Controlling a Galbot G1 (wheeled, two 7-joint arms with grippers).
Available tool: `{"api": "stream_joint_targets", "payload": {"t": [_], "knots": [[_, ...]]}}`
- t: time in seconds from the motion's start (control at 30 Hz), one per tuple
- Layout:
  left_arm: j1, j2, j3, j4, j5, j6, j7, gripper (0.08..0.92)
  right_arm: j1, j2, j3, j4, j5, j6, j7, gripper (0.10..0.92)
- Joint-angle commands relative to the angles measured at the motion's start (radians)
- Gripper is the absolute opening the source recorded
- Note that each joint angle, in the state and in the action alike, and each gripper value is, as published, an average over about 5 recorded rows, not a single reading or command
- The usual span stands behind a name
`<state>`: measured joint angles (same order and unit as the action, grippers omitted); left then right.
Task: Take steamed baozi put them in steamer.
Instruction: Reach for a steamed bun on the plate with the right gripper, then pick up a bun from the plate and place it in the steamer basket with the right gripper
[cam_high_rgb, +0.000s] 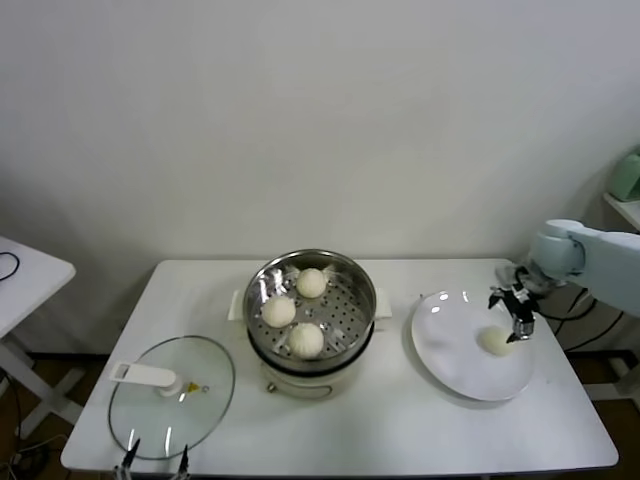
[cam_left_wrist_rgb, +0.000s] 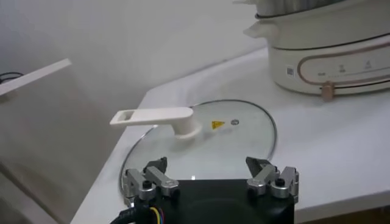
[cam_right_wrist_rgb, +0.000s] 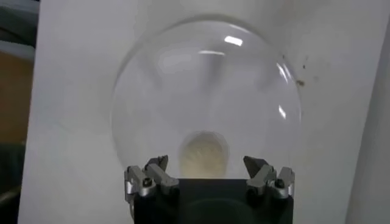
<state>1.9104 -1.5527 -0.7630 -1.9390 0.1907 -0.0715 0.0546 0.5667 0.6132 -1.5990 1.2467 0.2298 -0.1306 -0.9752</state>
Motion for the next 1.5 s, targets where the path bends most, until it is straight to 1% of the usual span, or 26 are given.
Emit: {"api": "stream_joint_targets", "payload": {"t": [0.03,0.4,0.67,0.73,0.9,0.97,1.1,1.2,1.33,1.5], "knots": [[0.003,-0.005,-0.001,0.007,0.009,-0.001,-0.002,0.823,-0.296,-0.012,0.248,-0.173,-0.12,-0.001,0.023,0.823],[0.007,-0.01,-0.003,0.008,0.018,-0.002,-0.005,0.823,-0.375,0.055,0.345,-0.261,-0.133,0.021,0.037,0.823],[0.007,-0.013,-0.002,0.009,0.017,-0.003,-0.007,0.823,-0.379,0.075,0.352,-0.268,-0.134,0.025,0.031,0.818],[0.006,-0.013,-0.003,0.008,0.017,-0.003,-0.007,0.823,-0.377,0.074,0.35,-0.266,-0.134,0.024,0.027,0.794],[0.004,-0.011,-0.005,0.008,0.014,-0.003,-0.007,0.823,-0.369,0.069,0.346,-0.254,-0.135,0.021,0.02,0.684],[0.004,-0.01,-0.005,0.007,0.013,-0.002,-0.006,0.823,-0.356,0.068,0.339,-0.247,-0.132,0.02,0.018,0.665],[0.004,-0.009,-0.006,0.006,0.011,-0.002,-0.006,0.823,-0.276,0.061,0.271,-0.21,-0.109,0.018,0.011,0.646],[0.004,-0.007,-0.006,0.007,0.011,-0.003,-0.007,0.823,-0.173,0.054,0.184,-0.155,-0.068,0.012,0.01,0.638],[0.003,-0.005,-0.004,0.009,0.009,-0.003,-0.008,0.823,0.02,0.053,0.031,-0.058,0.018,0.007,-0.005,0.636],[0.004,0.001,0.0,0.003,0.004,-0.003,-0.008,0.823,0.248,0.085,-0.145,0.012,0.15,-0.003,-0.019,0.635]]}}
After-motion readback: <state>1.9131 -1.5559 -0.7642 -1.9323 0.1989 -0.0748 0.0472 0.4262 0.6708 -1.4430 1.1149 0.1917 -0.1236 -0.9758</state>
